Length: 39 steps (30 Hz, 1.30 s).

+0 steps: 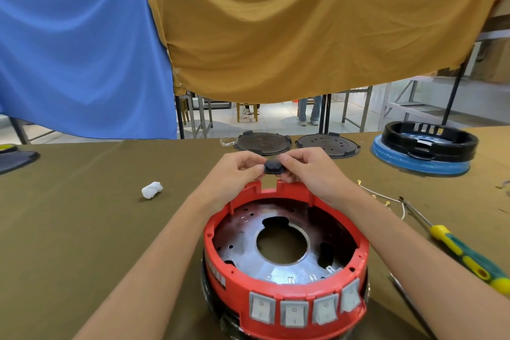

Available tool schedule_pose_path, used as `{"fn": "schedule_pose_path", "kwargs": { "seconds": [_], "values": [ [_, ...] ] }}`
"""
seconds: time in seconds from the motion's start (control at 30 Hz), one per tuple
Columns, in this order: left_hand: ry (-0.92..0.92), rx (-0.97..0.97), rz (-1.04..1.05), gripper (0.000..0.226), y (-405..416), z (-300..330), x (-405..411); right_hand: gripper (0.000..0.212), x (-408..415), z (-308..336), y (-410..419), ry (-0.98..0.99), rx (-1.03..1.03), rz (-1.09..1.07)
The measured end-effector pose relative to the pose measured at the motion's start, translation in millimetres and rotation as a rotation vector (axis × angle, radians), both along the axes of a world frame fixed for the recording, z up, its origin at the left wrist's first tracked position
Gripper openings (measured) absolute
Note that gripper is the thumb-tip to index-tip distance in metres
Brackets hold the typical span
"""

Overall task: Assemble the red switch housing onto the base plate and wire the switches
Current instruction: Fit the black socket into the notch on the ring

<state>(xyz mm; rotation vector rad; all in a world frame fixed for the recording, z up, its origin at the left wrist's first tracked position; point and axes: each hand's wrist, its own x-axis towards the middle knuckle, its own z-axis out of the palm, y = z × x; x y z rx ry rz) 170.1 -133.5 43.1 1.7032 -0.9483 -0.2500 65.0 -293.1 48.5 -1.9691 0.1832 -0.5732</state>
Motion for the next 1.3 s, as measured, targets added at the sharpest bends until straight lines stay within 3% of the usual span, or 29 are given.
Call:
{"fn": "schedule_pose_path", "kwargs": {
  "seconds": [0.33,0.73,1.3],
  "values": [
    [0.009,0.014,0.034,0.014,0.5,-1.4,2.4,0.017,1.5,-0.3,1.6,-0.039,-0.041,-0.039],
    [0.007,0.077,0.119,0.011,-0.5,-2.9,5.2,0.018,0.4,0.7,2.7,0.074,-0.298,-0.074],
    [-0.018,0.034,0.040,0.017,1.0,0.1,1.3,0.020,1.2,0.0,0.6,0.023,-0.178,-0.065]
  ]
}}
